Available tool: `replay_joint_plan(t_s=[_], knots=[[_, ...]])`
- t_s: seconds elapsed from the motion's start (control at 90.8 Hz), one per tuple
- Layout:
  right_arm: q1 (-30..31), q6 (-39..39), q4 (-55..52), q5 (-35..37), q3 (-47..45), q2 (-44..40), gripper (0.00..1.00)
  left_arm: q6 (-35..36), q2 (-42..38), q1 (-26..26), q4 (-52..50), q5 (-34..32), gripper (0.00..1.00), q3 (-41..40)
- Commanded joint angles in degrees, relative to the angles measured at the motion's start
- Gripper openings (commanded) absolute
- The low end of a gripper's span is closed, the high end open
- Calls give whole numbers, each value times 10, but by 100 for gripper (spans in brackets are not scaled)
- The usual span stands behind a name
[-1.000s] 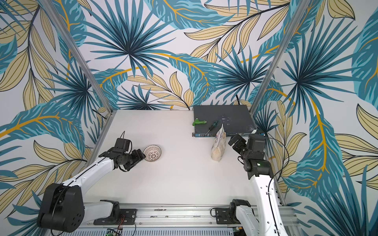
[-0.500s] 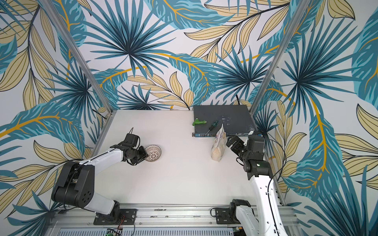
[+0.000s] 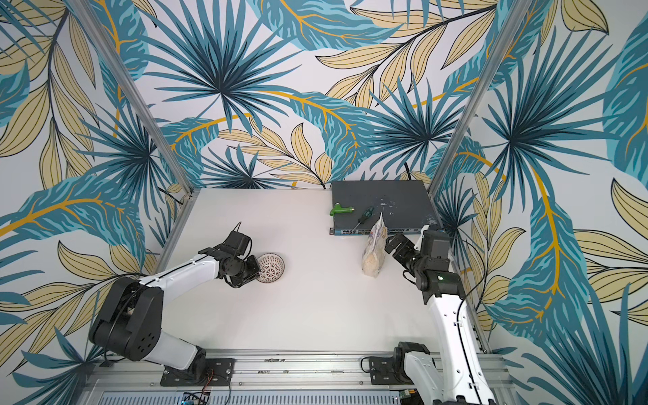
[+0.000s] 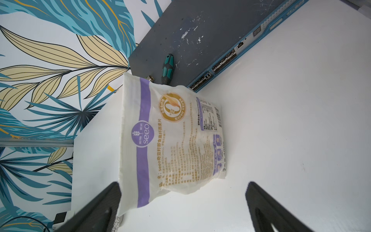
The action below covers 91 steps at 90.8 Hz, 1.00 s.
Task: Pour the oats into the breakfast bowl
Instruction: Move the bowl to the center of the board.
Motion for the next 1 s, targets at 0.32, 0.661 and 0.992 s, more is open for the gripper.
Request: replay_joint_plan(t_s=[0.32,0.661,0.992], knots=[[3,-32,-34,-48,52,45,100,-94,4,-181,-23,-2,2,44],[59,-60,-63,5,118,151,100,-93,55,-259,-67,-16,4,85],[97,-83,-67,81,170,226,94,-83,49,-265,-83,-13,34,81]])
